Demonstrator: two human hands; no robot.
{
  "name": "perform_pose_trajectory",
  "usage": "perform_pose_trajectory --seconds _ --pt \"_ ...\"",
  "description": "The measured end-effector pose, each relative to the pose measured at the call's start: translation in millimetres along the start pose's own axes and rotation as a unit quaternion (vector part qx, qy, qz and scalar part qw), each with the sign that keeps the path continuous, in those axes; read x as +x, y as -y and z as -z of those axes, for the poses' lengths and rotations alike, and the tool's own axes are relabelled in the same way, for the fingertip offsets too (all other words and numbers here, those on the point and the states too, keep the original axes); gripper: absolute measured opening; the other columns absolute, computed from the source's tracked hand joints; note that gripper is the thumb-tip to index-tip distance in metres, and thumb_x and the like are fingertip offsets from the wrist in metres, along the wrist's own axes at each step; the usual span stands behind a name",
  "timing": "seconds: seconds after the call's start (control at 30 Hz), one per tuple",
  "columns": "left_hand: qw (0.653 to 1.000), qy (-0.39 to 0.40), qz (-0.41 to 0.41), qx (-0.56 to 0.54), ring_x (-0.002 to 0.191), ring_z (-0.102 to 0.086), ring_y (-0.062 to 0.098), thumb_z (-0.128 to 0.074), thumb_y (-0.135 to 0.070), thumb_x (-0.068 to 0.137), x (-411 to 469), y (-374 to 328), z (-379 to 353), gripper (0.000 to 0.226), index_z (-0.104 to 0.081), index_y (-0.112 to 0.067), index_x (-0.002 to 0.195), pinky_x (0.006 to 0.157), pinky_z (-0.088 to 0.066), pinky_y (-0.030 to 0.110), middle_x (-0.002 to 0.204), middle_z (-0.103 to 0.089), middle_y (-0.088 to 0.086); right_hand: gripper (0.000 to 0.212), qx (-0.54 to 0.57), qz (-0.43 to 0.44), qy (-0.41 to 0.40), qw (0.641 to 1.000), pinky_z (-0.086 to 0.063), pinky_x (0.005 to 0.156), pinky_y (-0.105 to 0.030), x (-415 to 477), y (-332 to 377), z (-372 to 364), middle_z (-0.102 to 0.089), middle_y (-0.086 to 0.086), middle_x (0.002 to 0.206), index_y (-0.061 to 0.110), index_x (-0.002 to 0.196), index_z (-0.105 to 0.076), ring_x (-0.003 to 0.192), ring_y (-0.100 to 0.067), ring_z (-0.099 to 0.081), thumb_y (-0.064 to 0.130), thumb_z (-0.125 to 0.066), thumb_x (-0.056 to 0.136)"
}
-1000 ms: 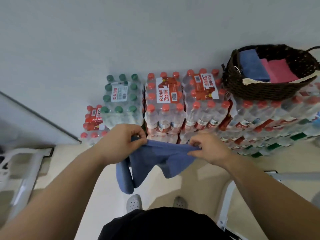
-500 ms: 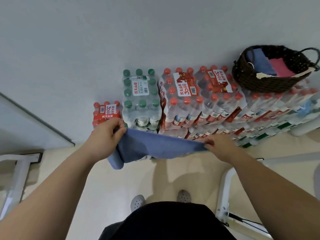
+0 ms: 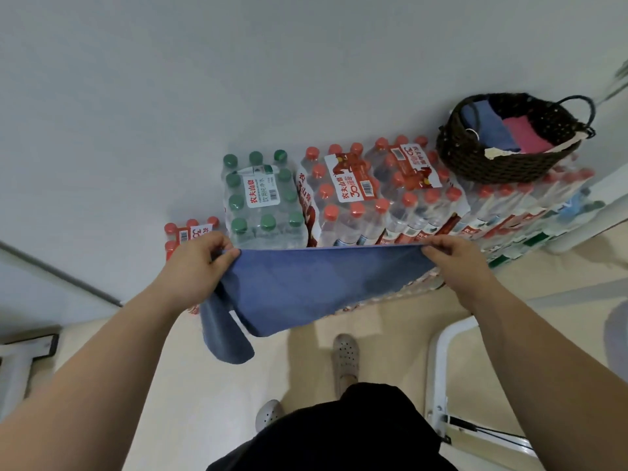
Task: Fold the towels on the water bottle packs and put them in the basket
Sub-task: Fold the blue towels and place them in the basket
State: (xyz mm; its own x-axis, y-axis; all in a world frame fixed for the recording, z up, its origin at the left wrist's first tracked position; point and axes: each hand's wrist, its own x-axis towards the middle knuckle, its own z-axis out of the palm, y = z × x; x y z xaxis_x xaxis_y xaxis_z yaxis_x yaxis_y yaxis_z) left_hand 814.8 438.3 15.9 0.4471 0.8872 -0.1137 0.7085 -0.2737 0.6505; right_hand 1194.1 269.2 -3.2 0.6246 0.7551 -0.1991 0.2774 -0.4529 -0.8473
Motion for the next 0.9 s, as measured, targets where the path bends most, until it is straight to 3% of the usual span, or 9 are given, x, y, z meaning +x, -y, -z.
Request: perform_pose_trajectory --seconds 0.1,0.2,0.3,0.37,0.53,0.6,0.67,0.77,0.9 --pt "1.000 0.009 0.007 0.008 0.074 -0.052 0.016 -0.052 -0.020 0.099 27 -9 -12 0.016 -0.053 -0.018 0.083 0.064 -0.039 0.024 0.078 -0.057 -0.001 0.019 0.043 -0.015 -0.015 0.999 -0.050 0.077 -0.029 36 -3 7 -0.068 0.000 0.094 0.020 0.099 -0.072 0.091 -0.020 -0.062 0.008 -0.057 0.098" --pt "0.999 -0.020 0.034 -0.002 0.077 -0.053 0.014 -0.052 -0.017 0.099 53 -24 -27 0.011 -0.055 -0.018 0.088 0.065 -0.037 0.027 0.084 -0.058 0.000 0.021 0.085 -0.029 -0.017 0.996 -0.055 0.091 -0.042 78 -6 16 -0.068 -0.006 0.100 0.026 0.095 -0.072 0.098 -0.026 -0.063 0.009 -0.059 0.097" --pt "0.993 -0.077 0.085 -0.015 0.073 -0.054 0.018 -0.055 -0.019 0.098 77 -43 -45 0.010 -0.056 -0.016 0.088 0.063 -0.036 0.031 0.078 -0.060 0.002 0.012 0.077 -0.028 -0.021 0.996 -0.055 0.087 -0.047 120 -10 26 -0.069 -0.010 0.101 0.020 0.100 -0.070 0.099 -0.031 -0.064 0.014 -0.061 0.097" --pt "0.988 -0.108 0.113 -0.010 0.073 -0.054 0.023 -0.056 -0.020 0.098 93 -55 -57 0.011 -0.057 -0.014 0.089 0.062 -0.034 0.031 0.076 -0.060 0.004 0.010 0.039 -0.015 -0.020 0.999 -0.054 0.084 -0.041 144 -11 32 -0.068 -0.003 0.099 0.018 0.103 -0.069 0.098 -0.025 -0.064 0.016 -0.061 0.097" --pt "0.973 -0.164 0.164 0.015 0.067 -0.047 0.012 -0.054 -0.023 0.099 131 -91 -75 0.012 -0.059 -0.014 0.093 0.055 -0.028 0.023 0.080 -0.060 0.006 0.007 -0.035 0.063 -0.043 0.996 -0.052 0.080 -0.037 199 6 40 -0.067 0.001 0.090 0.014 0.096 -0.067 0.090 -0.019 -0.063 0.015 -0.060 0.095" --pt "0.973 -0.159 0.165 0.027 0.069 -0.049 0.013 -0.054 -0.023 0.099 148 -101 -74 0.011 -0.060 -0.017 0.092 0.056 -0.030 0.026 0.081 -0.059 0.004 0.009 -0.056 0.105 -0.053 0.991 -0.045 0.077 -0.029 224 21 42 -0.068 -0.001 0.091 0.012 0.097 -0.068 0.089 -0.018 -0.061 0.014 -0.060 0.094" --pt "0.976 -0.166 0.134 0.046 0.074 -0.054 0.025 -0.056 -0.021 0.097 170 -102 -67 0.010 -0.062 -0.015 0.092 0.065 -0.038 0.033 0.082 -0.059 0.005 0.011 -0.094 0.154 -0.055 0.982 -0.038 0.075 -0.023 250 39 42 -0.069 -0.006 0.094 0.007 0.097 -0.068 0.087 -0.017 -0.058 0.012 -0.060 0.093" --pt "0.973 -0.179 0.087 0.116 0.087 -0.057 0.034 -0.057 -0.023 0.095 214 -103 -49 0.010 -0.064 -0.015 0.094 0.076 -0.043 0.038 0.090 -0.059 0.009 0.013 -0.147 0.190 -0.056 0.969 -0.036 0.075 -0.022 291 68 40 -0.070 -0.012 0.099 0.003 0.096 -0.068 0.088 -0.017 -0.057 0.011 -0.059 0.094" --pt "0.955 -0.192 0.045 0.221 0.095 -0.056 0.040 -0.057 -0.029 0.094 276 -117 -31 0.015 -0.064 -0.016 0.099 0.080 -0.046 0.044 0.100 -0.059 0.015 0.019 -0.271 0.265 -0.062 0.923 -0.049 0.080 -0.039 332 98 38 -0.066 -0.013 0.109 0.009 0.107 -0.067 0.097 -0.030 -0.061 0.015 -0.051 0.098"
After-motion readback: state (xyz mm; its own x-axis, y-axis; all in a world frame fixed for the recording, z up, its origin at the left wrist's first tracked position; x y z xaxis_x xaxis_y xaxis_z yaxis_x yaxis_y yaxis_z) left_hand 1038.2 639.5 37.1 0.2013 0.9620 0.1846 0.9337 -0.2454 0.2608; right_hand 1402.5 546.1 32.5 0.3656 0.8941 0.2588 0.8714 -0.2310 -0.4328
